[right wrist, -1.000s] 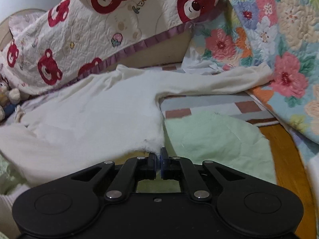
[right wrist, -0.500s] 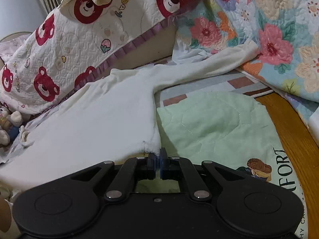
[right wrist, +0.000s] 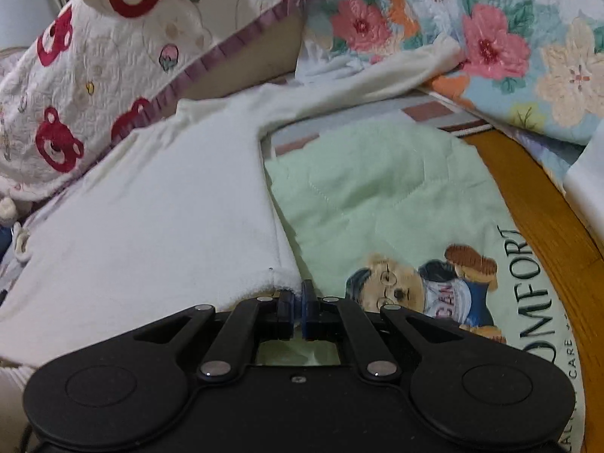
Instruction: Fold clothes
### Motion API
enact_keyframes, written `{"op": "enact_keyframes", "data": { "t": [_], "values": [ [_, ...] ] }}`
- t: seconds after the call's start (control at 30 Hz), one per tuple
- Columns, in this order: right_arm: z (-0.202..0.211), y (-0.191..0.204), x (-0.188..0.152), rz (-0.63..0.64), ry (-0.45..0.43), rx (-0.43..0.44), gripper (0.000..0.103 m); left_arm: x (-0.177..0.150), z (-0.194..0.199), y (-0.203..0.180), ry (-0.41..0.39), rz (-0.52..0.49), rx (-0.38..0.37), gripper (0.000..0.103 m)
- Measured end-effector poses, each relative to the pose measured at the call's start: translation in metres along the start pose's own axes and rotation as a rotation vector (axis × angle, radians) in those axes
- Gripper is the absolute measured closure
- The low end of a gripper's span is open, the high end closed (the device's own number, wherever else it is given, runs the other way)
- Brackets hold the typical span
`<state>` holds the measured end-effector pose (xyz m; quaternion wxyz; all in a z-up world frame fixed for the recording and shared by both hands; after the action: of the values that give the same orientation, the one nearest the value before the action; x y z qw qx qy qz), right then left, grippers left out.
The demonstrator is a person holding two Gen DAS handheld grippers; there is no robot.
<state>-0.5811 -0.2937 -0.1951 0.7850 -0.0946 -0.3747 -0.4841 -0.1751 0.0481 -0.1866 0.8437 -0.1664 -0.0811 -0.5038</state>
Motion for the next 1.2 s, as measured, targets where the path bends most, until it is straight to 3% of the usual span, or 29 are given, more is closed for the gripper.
{"op": "enact_keyframes", "data": {
  "t": [0.13, 0.2, 0.23, 0.27, 0.33, 0.4, 0.47, 0.53, 0.63, 0.77, 0.87, 0.97, 1.13, 1.2],
  "values": [
    [0.002, 0.001, 0.005, 0.032, 0.05, 0.019, 0.1, -0.002, -0.001, -0.009, 0.043, -0.143, -0.01, 0.097],
    [0.006, -0.002, 0.009, 0.048, 0.094, 0.029, 0.098, 0.002, 0.005, -0.011, 0.056, -0.166, -0.051, 0.091],
    [0.009, -0.003, 0.01, 0.058, 0.12, 0.04, 0.098, 0.004, 0.008, -0.013, 0.071, -0.179, -0.079, 0.083],
    [0.013, -0.002, 0.01, 0.078, 0.134, 0.039, 0.092, 0.005, 0.01, -0.016, 0.089, -0.19, -0.104, 0.071],
    [0.02, 0.002, 0.014, 0.12, 0.147, 0.052, 0.088, 0.004, 0.011, -0.02, 0.126, -0.206, -0.137, 0.059],
    [0.027, 0.01, 0.021, 0.164, 0.146, 0.076, 0.086, -0.001, 0.01, -0.023, 0.2, -0.234, -0.175, 0.056],
    [0.038, 0.024, 0.04, 0.205, 0.103, 0.117, 0.068, -0.001, 0.016, -0.025, 0.229, -0.256, -0.195, 0.056],
    [0.046, 0.04, 0.062, 0.217, 0.031, 0.158, 0.056, 0.011, 0.028, -0.021, 0.191, -0.24, -0.21, 0.056],
    [0.043, 0.081, 0.09, 0.222, -0.015, 0.264, 0.045, 0.05, 0.046, -0.001, 0.051, -0.108, -0.209, 0.05],
    [0.0, 0.141, 0.129, 0.331, -0.116, 0.309, 0.034, 0.099, 0.068, 0.056, -0.174, 0.137, -0.1, 0.045],
    [-0.046, 0.182, 0.163, 0.406, -0.172, 0.287, 0.033, 0.142, 0.065, 0.109, -0.234, 0.146, 0.037, 0.045],
    [-0.091, 0.231, 0.222, 0.495, -0.232, 0.275, 0.033, 0.186, 0.061, 0.162, -0.28, 0.132, 0.176, 0.046],
    [-0.164, 0.329, 0.335, 0.56, -0.107, 0.172, 0.034, 0.258, 0.059, 0.248, -0.354, 0.108, 0.409, 0.046],
    [-0.185, 0.373, 0.355, 0.618, -0.076, 0.159, 0.034, 0.282, 0.058, 0.278, -0.385, 0.103, 0.476, 0.046]
  ]
}}
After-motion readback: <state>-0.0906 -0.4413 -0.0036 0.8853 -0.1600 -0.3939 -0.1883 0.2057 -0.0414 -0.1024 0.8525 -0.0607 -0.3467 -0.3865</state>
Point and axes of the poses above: each gripper's, at about its wrist camera, not at the fingertips, and z roughly against the way its jaws point, y to its left, x to its top, the point moved 10 cm from there along -z, roughly the way its jaws point, and after that the axes turned 6 degrees about -x, right-handed, at the moved point
